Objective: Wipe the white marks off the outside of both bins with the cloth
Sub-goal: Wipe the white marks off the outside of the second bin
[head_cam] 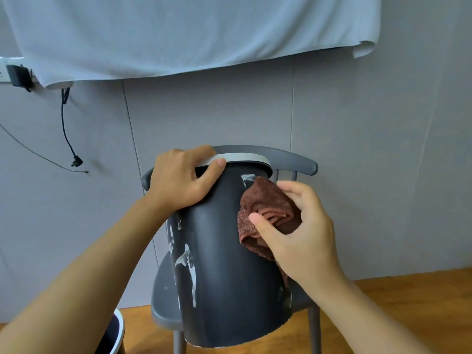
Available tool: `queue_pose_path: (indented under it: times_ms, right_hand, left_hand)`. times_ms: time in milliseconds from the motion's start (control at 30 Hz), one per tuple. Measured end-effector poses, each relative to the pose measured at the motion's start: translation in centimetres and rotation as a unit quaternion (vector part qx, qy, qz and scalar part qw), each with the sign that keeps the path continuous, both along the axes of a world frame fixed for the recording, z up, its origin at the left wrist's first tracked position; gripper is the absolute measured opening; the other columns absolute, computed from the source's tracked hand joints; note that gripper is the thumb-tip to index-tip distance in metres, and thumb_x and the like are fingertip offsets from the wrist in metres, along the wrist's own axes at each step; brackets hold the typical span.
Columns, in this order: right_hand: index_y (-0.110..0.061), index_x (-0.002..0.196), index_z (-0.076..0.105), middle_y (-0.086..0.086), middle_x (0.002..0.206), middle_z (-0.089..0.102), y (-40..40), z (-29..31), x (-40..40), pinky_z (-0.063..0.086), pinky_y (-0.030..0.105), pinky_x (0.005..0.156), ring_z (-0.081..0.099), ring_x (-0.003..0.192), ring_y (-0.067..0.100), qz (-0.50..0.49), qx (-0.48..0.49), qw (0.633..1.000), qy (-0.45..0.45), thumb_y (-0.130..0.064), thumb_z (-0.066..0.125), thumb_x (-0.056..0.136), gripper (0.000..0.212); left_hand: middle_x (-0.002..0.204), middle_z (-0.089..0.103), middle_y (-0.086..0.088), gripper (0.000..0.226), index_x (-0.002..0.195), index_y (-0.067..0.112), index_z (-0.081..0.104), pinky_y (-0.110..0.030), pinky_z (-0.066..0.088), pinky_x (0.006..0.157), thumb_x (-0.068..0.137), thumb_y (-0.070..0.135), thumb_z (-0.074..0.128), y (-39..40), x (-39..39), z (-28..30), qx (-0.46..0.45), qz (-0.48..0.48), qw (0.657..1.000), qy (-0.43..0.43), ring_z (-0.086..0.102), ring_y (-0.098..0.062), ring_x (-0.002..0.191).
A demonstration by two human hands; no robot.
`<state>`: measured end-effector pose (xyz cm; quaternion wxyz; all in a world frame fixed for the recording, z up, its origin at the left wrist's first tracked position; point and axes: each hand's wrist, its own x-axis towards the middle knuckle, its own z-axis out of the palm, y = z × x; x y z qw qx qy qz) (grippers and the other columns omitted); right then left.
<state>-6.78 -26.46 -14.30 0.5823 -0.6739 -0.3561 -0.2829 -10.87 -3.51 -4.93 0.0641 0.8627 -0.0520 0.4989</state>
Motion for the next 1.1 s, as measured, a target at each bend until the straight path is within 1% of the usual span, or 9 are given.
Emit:
queue_pose_path:
  times_ms: [167,300,400,567,667,733,900,1000,1100]
  right_hand:
    - [-0.043,0.134,0.063,-0.008,0.124,0.054,0.9,-0.7,-0.8,0.056,0.038,0.100,0.057,0.120,0.017,-0.030,-0.018,0.999,-0.029,-0.063,0.077,0.077,0.062]
    - [-0.045,0.146,0.055,-0.009,0.130,0.047,1.4,-1.3,-1.1,0.044,0.015,0.105,0.049,0.124,0.014,-0.049,-0.050,0.995,-0.065,-0.044,0.076,0.084,0.065]
    - [-0.033,0.144,0.060,-0.005,0.130,0.056,1.1,-0.6,-0.9,0.050,0.019,0.102,0.055,0.122,0.017,-0.034,-0.042,0.994,-0.099,-0.021,0.076,0.083,0.065]
    - [-0.034,0.120,0.060,-0.003,0.115,0.065,-0.9,1.7,0.3,0.048,0.006,0.082,0.065,0.103,0.014,-0.071,0.007,0.996,-0.059,-0.026,0.091,0.074,0.056]
    - [-0.012,0.111,0.076,0.001,0.110,0.070,-1.6,2.4,1.3,0.050,0.017,0.086,0.062,0.104,0.024,-0.167,-0.037,0.970,-0.173,-0.012,0.097,0.067,0.048]
    - [-0.009,0.112,0.079,0.005,0.110,0.073,-1.4,2.1,1.3,0.052,0.027,0.085,0.061,0.103,0.029,-0.172,-0.058,0.964,-0.195,-0.008,0.097,0.068,0.047]
    - [-0.019,0.132,0.071,-0.004,0.123,0.059,-0.5,1.2,0.7,0.037,0.002,0.087,0.048,0.115,0.013,-0.094,-0.124,0.985,-0.079,-0.038,0.093,0.070,0.068]
    - [-0.024,0.147,0.057,-0.011,0.132,0.048,-1.1,1.6,0.7,0.033,0.001,0.096,0.042,0.125,0.005,-0.015,-0.180,0.983,-0.021,-0.060,0.075,0.073,0.084]
    - [-0.032,0.145,0.057,-0.017,0.130,0.050,-1.8,2.3,0.9,0.039,0.003,0.095,0.050,0.120,-0.004,0.028,-0.176,0.983,0.035,-0.061,0.067,0.077,0.075]
  left_hand:
    - [0.053,0.050,0.001,0.042,0.083,0.021,0.065,-0.035,0.042,0.055,0.092,0.056,0.043,-0.2,0.0,-0.1,0.003,0.004,1.000,-0.006,0.051,-0.023,0.053]
    - [0.050,0.046,0.003,0.045,0.082,0.020,0.065,-0.034,0.041,0.052,0.092,0.058,0.041,-0.7,0.2,0.0,0.012,0.004,1.000,-0.011,0.048,-0.020,0.050]
    - [0.050,0.044,0.005,0.043,0.082,0.021,0.064,-0.034,0.041,0.051,0.092,0.057,0.043,-0.7,0.3,0.0,0.010,0.009,1.000,-0.013,0.047,-0.019,0.049]
    - [0.048,0.042,0.006,0.041,0.081,0.022,0.064,-0.031,0.038,0.050,0.092,0.056,0.043,-0.6,0.3,0.0,0.010,0.005,1.000,-0.019,0.045,-0.015,0.047]
    - [0.049,0.045,0.005,0.041,0.081,0.022,0.065,-0.031,0.039,0.050,0.092,0.055,0.044,-0.6,0.2,0.0,0.008,0.003,1.000,-0.020,0.046,-0.015,0.048]
    - [0.048,0.045,0.004,0.039,0.080,0.021,0.064,-0.032,0.040,0.049,0.092,0.053,0.046,-0.9,0.2,0.0,0.012,0.000,1.000,-0.023,0.046,-0.014,0.047]
    - [0.050,0.047,0.005,0.039,0.081,0.022,0.065,-0.034,0.043,0.052,0.091,0.055,0.045,-1.0,0.4,0.0,0.003,0.011,1.000,-0.018,0.049,-0.019,0.050]
    - [0.052,0.052,0.002,0.043,0.082,0.023,0.066,-0.034,0.042,0.053,0.091,0.057,0.042,-0.3,0.4,-0.1,-0.007,0.003,1.000,-0.020,0.051,-0.021,0.052]
    - [0.051,0.050,0.004,0.041,0.081,0.023,0.065,-0.032,0.039,0.051,0.092,0.056,0.043,0.2,0.3,-0.2,-0.004,-0.011,1.000,-0.025,0.050,-0.019,0.050]
